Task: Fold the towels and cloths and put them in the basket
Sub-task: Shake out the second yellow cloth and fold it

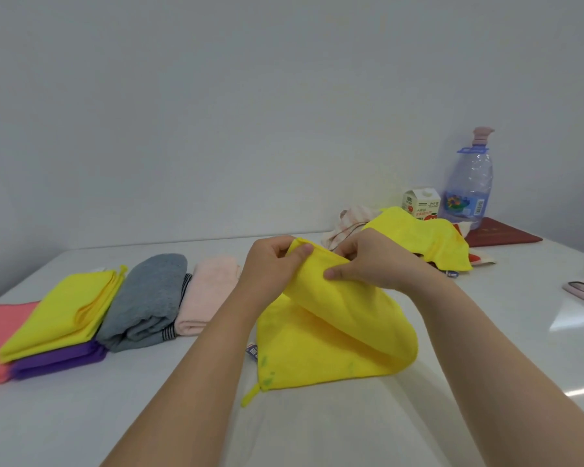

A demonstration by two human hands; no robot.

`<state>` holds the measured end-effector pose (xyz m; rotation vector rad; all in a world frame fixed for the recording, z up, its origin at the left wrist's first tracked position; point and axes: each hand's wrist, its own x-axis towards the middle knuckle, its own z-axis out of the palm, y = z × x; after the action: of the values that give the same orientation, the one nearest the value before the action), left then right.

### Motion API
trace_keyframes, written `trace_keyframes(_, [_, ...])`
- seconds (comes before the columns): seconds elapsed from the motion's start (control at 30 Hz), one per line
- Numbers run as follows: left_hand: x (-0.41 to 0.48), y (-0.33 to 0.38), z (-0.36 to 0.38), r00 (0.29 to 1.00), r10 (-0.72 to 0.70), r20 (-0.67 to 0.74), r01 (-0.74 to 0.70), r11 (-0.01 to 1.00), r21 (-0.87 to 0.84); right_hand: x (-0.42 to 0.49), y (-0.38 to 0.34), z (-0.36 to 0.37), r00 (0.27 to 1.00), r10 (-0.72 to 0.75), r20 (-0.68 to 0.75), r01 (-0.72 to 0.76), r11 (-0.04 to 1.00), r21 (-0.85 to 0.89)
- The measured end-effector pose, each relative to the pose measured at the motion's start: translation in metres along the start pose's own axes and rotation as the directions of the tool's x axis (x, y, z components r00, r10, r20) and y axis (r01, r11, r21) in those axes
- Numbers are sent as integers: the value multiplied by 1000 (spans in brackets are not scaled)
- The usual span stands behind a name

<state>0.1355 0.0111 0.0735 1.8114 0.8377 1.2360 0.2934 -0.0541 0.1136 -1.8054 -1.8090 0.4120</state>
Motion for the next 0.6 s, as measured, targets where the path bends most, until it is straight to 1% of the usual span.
trace_keyframes(0.07, [2, 0, 0, 998, 31, -55, -29, 999, 32, 0, 1, -1, 999, 45, 22, -44, 996, -71])
trace_keyframes(0.13, [0, 2, 0, 992, 63, -109, -60, 998, 26, -1, 4, -3, 993, 117, 20, -111, 974, -197])
trace_keyframes(0.2, [-3, 6, 0, 981, 70, -182, -71, 997, -1, -4, 10, -3, 979, 190, -76, -204, 938, -281])
trace_keyframes(0.23, [-4, 10, 1, 972, 73, -224, -76, 997, -3, -7, 14, -2, 964, 218, -154, -253, 927, -276])
trace_keyframes(0.3, [-7, 18, 1, 951, 84, -297, -84, 996, 14, -13, 21, -2, 914, 242, -325, -306, 938, -163])
trace_keyframes(0.33, [-9, 25, 0, 941, 94, -326, -92, 996, 21, -18, 22, -3, 886, 235, -400, -288, 955, -77])
trace_keyframes(0.4, [-11, 39, -4, 923, 103, -371, -103, 994, 20, -25, 23, -10, 837, 213, -505, -178, 977, 117])
trace_keyframes(0.43, [-12, 46, -7, 916, 106, -386, -108, 994, 17, -29, 21, -15, 818, 215, -534, -100, 967, 235])
trace_keyframes(0.47, [-14, 54, -9, 914, 111, -391, -116, 993, 12, -34, 18, -22, 802, 236, -548, -20, 929, 371])
trace_keyframes(0.53, [-18, 70, -12, 910, 125, -395, -136, 991, 1, -42, 10, -33, 805, 292, -517, 109, 783, 613])
trace_keyframes(0.57, [-20, 78, -14, 907, 133, -401, -147, 989, -5, -46, 6, -38, 819, 300, -488, 141, 720, 680])
trace_keyframes(0.6, [-22, 86, -15, 903, 137, -407, -157, 987, -16, -50, 2, -43, 832, 294, -471, 163, 682, 713])
